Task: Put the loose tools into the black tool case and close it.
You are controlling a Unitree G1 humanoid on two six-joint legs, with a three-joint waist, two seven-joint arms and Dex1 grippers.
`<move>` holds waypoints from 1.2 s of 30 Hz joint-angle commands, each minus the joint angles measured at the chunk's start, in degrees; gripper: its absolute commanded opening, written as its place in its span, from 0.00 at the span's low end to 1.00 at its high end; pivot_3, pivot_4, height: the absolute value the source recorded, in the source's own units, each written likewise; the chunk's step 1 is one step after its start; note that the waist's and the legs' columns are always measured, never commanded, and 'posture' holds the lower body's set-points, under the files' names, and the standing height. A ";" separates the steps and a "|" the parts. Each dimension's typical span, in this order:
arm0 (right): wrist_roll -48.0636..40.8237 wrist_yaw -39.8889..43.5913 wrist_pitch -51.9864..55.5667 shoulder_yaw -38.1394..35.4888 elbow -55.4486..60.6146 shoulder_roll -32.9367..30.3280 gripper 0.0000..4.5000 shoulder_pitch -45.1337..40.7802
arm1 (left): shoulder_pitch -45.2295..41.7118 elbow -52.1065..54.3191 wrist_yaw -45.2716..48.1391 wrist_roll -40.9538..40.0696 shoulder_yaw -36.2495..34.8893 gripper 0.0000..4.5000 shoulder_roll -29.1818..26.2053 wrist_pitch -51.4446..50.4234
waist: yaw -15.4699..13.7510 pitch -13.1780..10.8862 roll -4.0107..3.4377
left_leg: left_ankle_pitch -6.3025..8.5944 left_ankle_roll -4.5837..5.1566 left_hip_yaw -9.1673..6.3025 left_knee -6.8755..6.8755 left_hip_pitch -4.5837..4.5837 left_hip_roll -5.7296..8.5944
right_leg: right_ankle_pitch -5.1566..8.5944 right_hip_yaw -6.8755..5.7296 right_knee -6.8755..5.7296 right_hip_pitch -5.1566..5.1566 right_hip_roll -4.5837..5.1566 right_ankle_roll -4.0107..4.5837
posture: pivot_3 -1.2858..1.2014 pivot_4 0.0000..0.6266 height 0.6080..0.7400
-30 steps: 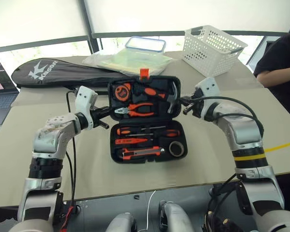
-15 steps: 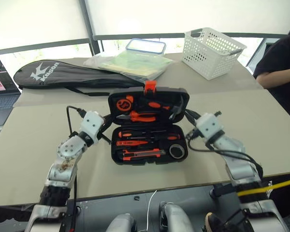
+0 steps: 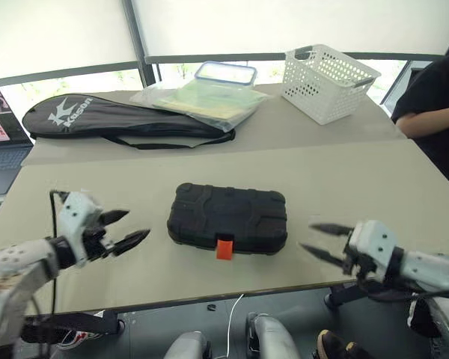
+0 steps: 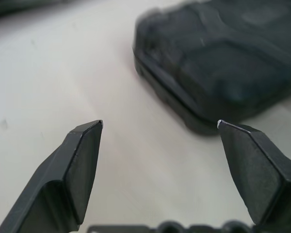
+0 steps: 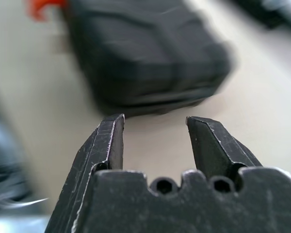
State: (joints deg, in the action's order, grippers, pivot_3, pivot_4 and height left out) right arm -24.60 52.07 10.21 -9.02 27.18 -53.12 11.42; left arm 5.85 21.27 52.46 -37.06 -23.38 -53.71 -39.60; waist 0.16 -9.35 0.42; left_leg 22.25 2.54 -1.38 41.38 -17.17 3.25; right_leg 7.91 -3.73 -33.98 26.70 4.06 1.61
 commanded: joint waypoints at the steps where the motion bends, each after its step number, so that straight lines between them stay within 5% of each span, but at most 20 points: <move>1: -1.70 3.12 2.12 0.77 2.18 -1.18 0.50 -2.25 | -11.15 -11.05 5.05 6.63 7.20 0.89 -3.81 6.36 | -0.54 -0.02 0.01 | 0.03 0.05 0.00 -0.02 0.07 0.02 | 0.00 0.00 0.03 -0.09 0.00 0.00 | 0.52 0.24 1.00; 4: 0.34 5.05 2.57 5.92 1.61 -0.60 0.32 -5.77 | -27.61 -25.81 5.39 17.03 18.11 0.74 -0.61 16.17 | -1.96 -0.06 0.26 | 0.11 0.20 0.00 -0.06 0.53 0.19 | 0.09 -0.19 0.04 -0.63 0.10 -0.12 | 0.52 0.24 1.00; 8: 5.53 6.85 0.81 13.30 -0.70 0.78 0.01 -10.65 | -42.97 -42.20 7.46 26.29 27.72 0.39 7.02 27.88 | -1.80 0.03 0.40 | 0.08 0.16 0.09 -0.02 0.58 0.26 | 0.06 -0.13 -0.01 -0.56 0.14 -0.12 | 0.52 0.24 1.00; 13: 9.42 7.02 1.52 19.12 -4.27 4.55 0.00 -17.64 | -54.60 -60.43 7.89 35.21 34.60 0.01 15.18 42.87 | -0.54 -0.01 0.49 | 0.09 0.20 0.02 0.48 -0.14 0.48 | -0.02 -0.56 -0.02 -0.19 0.26 -0.22 | 0.52 0.24 1.00; 19: 15.19 5.23 2.50 22.17 -9.20 6.72 0.00 -23.10 | -61.31 -72.42 6.04 40.94 37.39 0.01 21.34 52.28 | -0.29 -0.05 0.55 | 0.11 0.23 -0.02 0.57 -0.17 0.47 | -0.18 -0.32 0.04 -0.20 0.42 -0.42 | 0.52 0.24 1.00; 24: 19.52 -0.25 2.38 18.60 -15.87 7.14 0.00 -27.35 | -58.45 -68.57 19.88 37.17 37.19 0.01 20.35 57.92 | -0.32 -0.05 0.56 | 0.10 0.20 0.02 0.61 -0.11 0.30 | -0.24 -0.11 0.03 -0.15 0.43 -0.30 | 0.52 0.24 1.00; 29: 21.15 -1.60 0.18 15.72 -21.14 6.27 0.00 -29.24 | -52.27 -51.58 31.19 27.87 34.85 0.01 17.38 40.68 | -0.64 -0.06 0.55 | 0.09 0.22 0.02 0.63 -0.41 0.30 | -0.25 -0.18 -0.11 0.15 0.36 -0.30 | 0.52 0.24 1.00; 36: 14.85 2.03 4.34 9.27 -14.86 4.10 0.00 -26.39 | -52.87 -39.73 27.54 21.57 28.92 0.01 15.68 25.16 | -0.66 -0.06 0.54 | 0.09 0.22 -0.10 1.11 -1.02 0.38 | -0.31 -0.40 -0.11 0.53 0.33 -0.28 | 0.52 0.24 1.00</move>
State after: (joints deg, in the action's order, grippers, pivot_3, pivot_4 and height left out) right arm -6.14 53.10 12.86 4.85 7.96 -47.92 -14.94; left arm -44.77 -22.08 81.11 -12.51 8.20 -37.34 -10.37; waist -0.49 -9.42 0.96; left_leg 22.34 2.76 -1.48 42.56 -18.20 3.63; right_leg 7.60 -4.12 -34.08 27.22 4.40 1.33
